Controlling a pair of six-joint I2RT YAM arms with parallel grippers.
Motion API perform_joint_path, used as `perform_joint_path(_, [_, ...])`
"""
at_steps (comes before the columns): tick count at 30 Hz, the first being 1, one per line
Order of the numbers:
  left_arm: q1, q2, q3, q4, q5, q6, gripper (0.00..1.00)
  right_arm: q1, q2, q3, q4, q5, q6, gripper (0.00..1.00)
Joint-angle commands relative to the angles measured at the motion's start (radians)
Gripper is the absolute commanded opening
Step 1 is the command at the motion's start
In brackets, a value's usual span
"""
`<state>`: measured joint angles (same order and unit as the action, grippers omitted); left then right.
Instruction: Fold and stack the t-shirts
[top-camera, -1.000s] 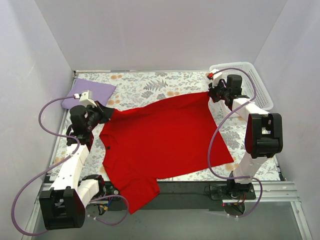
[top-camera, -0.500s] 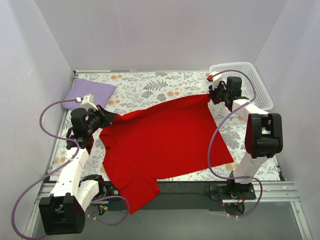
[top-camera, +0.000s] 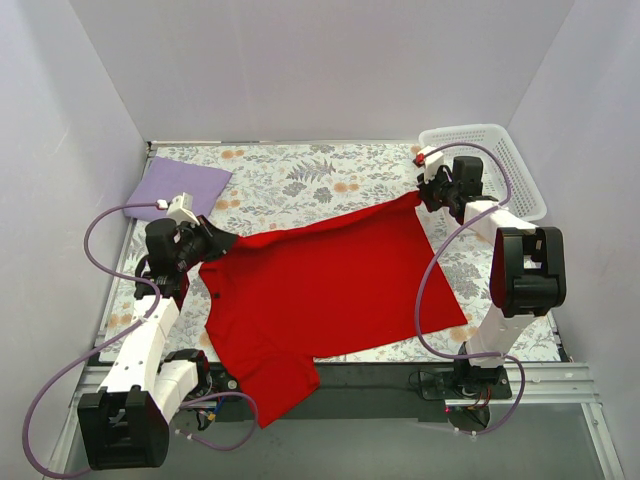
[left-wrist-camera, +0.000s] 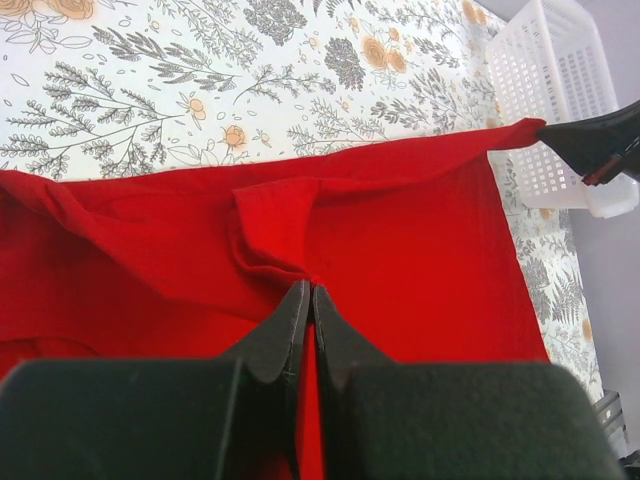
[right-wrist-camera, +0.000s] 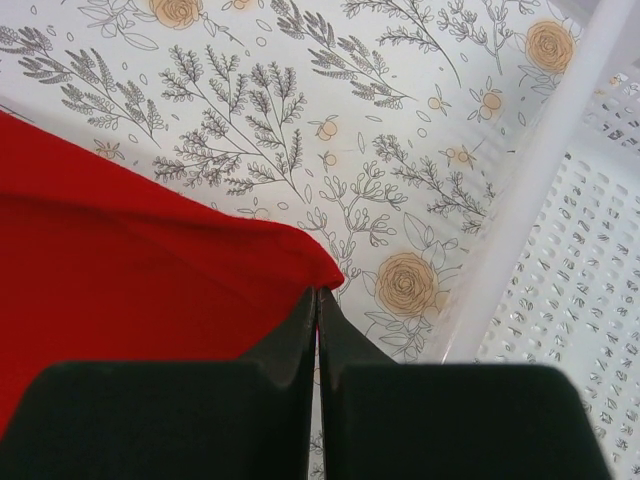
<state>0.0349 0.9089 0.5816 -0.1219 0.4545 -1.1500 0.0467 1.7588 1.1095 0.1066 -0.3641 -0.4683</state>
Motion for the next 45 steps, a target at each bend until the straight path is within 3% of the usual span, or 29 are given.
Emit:
perform_joint_path(1, [-0.007, -0.008, -0.003, -0.024, 0.010, -0.001, 0.00, -0.005, -0.047, -0.014, 0.024, 0.014, -0.021, 0.01])
perform_joint_path(33, [-0.007, -0.053, -0.006, -0.096, 0.010, 0.006, 0.00, -0.010, -0.101, -0.096, 0.028, 0.050, -0.093, 0.03])
perform_joint_path(37, [-0.009, -0.054, -0.005, -0.110, 0.021, 0.003, 0.00, -0.010, -0.108, -0.115, 0.027, 0.054, -0.113, 0.09])
perform_joint_path(44, [-0.007, -0.071, -0.005, -0.140, 0.055, -0.008, 0.00, -0.010, -0.163, -0.142, 0.002, 0.044, -0.158, 0.40])
perform_joint_path(45, [-0.009, -0.073, -0.006, -0.143, 0.061, -0.010, 0.00, -0.010, -0.170, -0.140, -0.004, 0.042, -0.159, 0.41])
